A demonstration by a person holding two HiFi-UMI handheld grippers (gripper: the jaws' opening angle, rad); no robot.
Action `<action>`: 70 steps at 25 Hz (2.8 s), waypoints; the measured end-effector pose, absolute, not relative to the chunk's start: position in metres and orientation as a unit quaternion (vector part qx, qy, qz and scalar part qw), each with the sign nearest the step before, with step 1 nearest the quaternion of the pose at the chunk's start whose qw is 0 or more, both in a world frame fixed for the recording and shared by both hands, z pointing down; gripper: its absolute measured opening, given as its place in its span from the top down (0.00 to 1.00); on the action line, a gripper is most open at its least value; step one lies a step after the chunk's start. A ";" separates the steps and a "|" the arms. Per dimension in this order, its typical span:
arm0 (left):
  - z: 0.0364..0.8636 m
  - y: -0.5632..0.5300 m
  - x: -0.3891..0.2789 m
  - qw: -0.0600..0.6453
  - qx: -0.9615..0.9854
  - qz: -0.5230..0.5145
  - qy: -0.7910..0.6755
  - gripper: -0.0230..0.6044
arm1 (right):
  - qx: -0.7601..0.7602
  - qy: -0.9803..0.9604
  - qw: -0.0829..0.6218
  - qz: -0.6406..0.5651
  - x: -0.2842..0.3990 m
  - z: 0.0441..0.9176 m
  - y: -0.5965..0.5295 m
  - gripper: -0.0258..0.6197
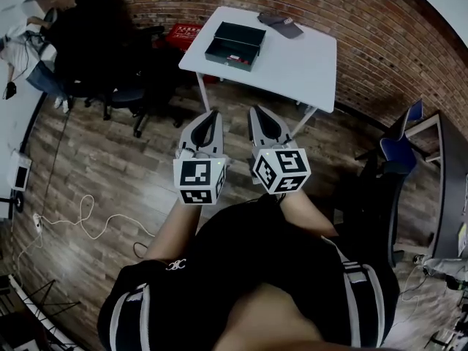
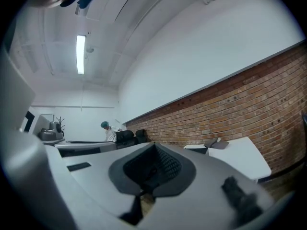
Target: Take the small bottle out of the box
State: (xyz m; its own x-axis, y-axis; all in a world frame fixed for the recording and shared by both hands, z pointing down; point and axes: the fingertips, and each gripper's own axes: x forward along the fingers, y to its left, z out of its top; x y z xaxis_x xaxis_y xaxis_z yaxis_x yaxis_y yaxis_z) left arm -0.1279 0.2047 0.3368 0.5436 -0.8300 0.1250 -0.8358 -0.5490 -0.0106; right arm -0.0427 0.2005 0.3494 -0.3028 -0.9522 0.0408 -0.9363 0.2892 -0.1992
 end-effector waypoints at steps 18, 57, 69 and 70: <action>0.345 0.134 -0.102 0.016 0.888 0.066 -0.455 0.94 | -0.607 0.789 0.040 -0.085 -0.018 0.359 0.131 0.92; 0.373 -0.045 0.029 0.063 0.869 0.101 -0.480 0.94 | -0.567 0.813 0.033 -0.129 0.104 0.386 -0.062 0.92; 0.394 -0.135 -0.002 0.123 0.870 0.090 -0.469 0.94 | -0.581 0.804 0.002 -0.125 0.082 0.397 -0.141 0.92; 0.395 -0.145 -0.005 0.124 0.872 0.090 -0.466 0.94 | -0.583 0.803 -0.002 -0.125 0.079 0.398 -0.150 0.92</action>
